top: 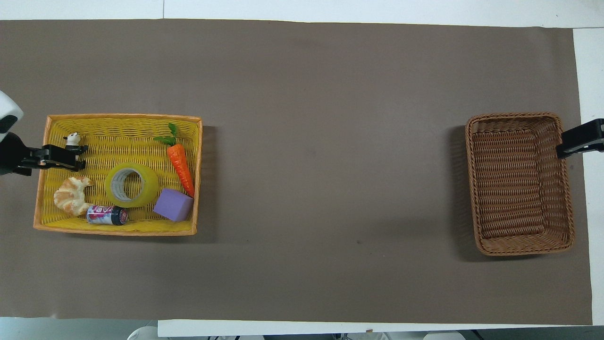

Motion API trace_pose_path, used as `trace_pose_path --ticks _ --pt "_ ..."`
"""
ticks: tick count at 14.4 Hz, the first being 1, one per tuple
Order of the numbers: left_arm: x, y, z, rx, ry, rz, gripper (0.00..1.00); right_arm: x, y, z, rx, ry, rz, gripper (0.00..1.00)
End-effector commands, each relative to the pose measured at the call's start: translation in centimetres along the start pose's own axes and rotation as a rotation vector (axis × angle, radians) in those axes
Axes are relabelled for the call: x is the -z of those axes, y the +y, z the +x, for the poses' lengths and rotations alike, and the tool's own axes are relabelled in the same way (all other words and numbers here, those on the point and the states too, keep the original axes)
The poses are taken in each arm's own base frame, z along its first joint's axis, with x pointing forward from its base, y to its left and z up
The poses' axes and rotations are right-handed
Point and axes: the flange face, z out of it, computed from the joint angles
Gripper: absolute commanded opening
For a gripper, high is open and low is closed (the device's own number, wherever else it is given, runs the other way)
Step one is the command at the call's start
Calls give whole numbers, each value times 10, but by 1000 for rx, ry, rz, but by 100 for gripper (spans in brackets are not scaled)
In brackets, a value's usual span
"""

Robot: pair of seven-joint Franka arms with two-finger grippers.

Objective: Move tape to another basket
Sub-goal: 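Reach the left gripper down to the yellow tape roll in the yellow basket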

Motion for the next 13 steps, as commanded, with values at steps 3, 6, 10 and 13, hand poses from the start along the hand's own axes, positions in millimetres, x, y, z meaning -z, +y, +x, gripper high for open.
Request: trace_pose_path --ticks 3,6,10,13 --pt "-62 14 -20 -35 -3 4 100 0 2 -7 14 -4 5 100" --pt "-86 12 -11 -33 -3 0 98 0 2 -7 14 -4 5 100" --pt "-113 15 0 -41 0 -4 93 0 2 -7 14 -4 5 100" --pt "-129 15 -7 -46 -14 -4 84 0 2 -7 14 -4 5 100"
